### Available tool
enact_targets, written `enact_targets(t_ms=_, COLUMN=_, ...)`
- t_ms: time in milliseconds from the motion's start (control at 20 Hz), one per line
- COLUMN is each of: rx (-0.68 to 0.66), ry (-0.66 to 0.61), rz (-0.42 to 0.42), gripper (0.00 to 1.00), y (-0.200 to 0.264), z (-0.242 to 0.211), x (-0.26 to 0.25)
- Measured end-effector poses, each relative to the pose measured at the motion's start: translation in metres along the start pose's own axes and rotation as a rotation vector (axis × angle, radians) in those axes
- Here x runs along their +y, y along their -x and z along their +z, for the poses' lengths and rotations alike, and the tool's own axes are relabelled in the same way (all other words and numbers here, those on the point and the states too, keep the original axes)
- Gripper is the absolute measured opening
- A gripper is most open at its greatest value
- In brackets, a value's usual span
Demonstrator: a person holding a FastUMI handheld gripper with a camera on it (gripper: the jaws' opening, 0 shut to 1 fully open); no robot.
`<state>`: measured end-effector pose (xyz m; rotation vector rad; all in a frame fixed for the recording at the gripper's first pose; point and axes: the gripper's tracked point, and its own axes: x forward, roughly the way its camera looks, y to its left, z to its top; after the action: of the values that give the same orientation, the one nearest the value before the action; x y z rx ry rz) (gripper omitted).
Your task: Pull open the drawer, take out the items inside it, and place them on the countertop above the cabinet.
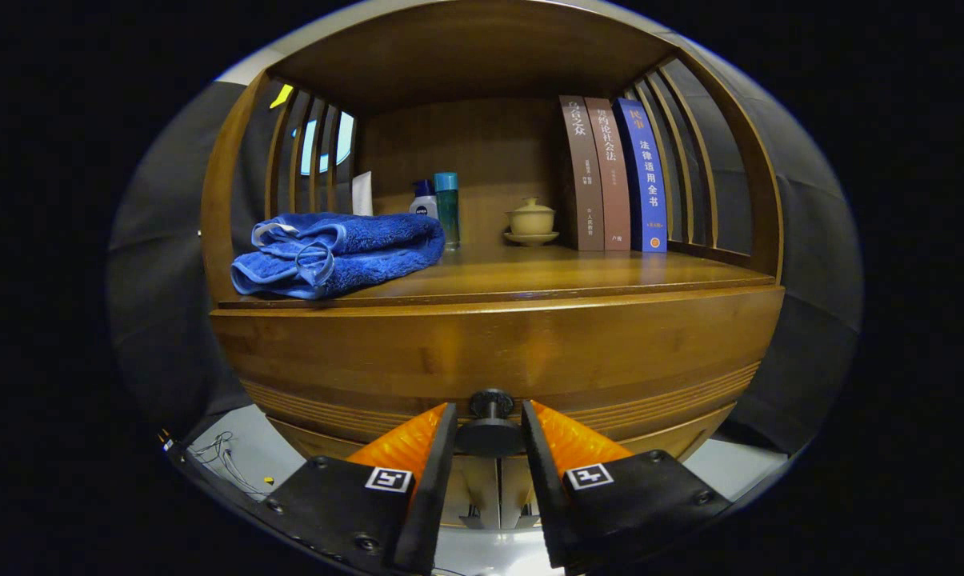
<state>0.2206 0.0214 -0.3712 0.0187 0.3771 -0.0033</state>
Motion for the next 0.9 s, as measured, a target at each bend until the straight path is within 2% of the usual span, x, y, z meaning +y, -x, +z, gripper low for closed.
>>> enact_targets(t_ms=100, rx=-0.007, ry=-0.016, rz=-0.001, gripper=0.48, y=0.0, z=0.006, x=0.0)
enact_targets(t_ms=250, rx=-0.012, ry=0.03, rz=0.006, gripper=0.34, y=0.002, z=0.004, x=-0.001)
enact_targets(t_ms=450, rx=0.007, ry=0.012, rz=0.008, gripper=0.34, y=0.015, z=0.0, x=-0.002)
enact_targets(t_ms=900, rx=0.031, ry=-0.041, rz=0.018, gripper=0.34, y=0.084, z=-0.015, x=-0.003)
